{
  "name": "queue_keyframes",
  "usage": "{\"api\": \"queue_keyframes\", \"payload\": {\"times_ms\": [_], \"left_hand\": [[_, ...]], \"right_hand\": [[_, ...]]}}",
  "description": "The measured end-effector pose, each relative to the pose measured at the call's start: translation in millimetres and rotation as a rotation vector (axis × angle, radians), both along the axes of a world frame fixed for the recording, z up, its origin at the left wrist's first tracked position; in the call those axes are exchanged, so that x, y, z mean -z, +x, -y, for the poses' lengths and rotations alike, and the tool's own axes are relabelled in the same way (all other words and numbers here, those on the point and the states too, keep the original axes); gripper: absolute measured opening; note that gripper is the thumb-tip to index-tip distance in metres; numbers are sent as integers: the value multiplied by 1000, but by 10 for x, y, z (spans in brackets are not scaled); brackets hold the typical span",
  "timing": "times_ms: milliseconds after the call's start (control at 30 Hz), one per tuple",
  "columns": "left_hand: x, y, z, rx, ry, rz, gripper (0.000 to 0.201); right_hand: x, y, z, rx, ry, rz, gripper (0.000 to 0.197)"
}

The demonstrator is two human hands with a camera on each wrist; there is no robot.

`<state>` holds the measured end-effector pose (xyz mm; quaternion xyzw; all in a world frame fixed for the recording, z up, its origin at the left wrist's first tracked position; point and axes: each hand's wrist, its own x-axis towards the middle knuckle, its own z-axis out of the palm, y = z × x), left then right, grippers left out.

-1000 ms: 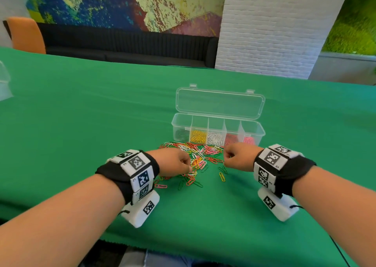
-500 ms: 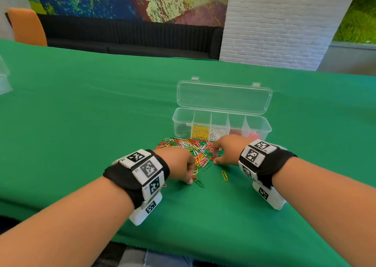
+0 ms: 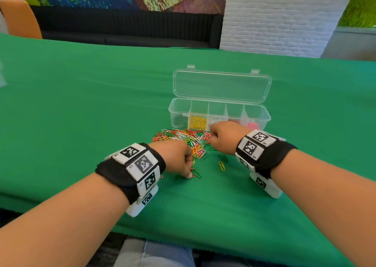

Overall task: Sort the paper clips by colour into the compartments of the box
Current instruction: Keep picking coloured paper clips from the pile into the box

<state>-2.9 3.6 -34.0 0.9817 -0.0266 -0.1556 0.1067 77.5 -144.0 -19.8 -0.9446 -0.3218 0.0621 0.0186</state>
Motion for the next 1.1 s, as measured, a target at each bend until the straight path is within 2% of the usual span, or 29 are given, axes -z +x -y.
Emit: {"api": "queue_keyframes", "payload": {"times_ms": [200, 367, 467, 567, 733, 833, 900, 967, 1100], "left_hand": [[-58, -4, 33, 47, 31, 15, 8], [-49, -2, 35, 75, 74, 27, 12], [-59, -8, 25, 71, 58, 16, 11], [-99, -18, -32, 15, -5, 17, 6], [-204, 5, -59, -146, -228, -24, 15], [-249, 29, -40, -352, -672, -120, 15], [-273, 18, -41, -432, -875, -139, 15], [-276, 16, -48, -447, -972, -159, 17], [-268, 36, -65, -444, -1043, -176, 22]], "right_hand": [[-176, 0, 190, 130, 154, -107, 36], [-159, 16, 411, 189, 165, -168, 38], [-102, 38, 536, 227, 199, -227, 21], [-40, 88, 605, 295, 274, -278, 28], [-17, 141, 689, 404, 518, -458, 33], [-29, 161, 721, 461, 573, -500, 33], [-26, 145, 724, 483, 573, -527, 33], [-27, 116, 726, 496, 565, -558, 32], [-34, 88, 754, 478, 556, -595, 29]]}}
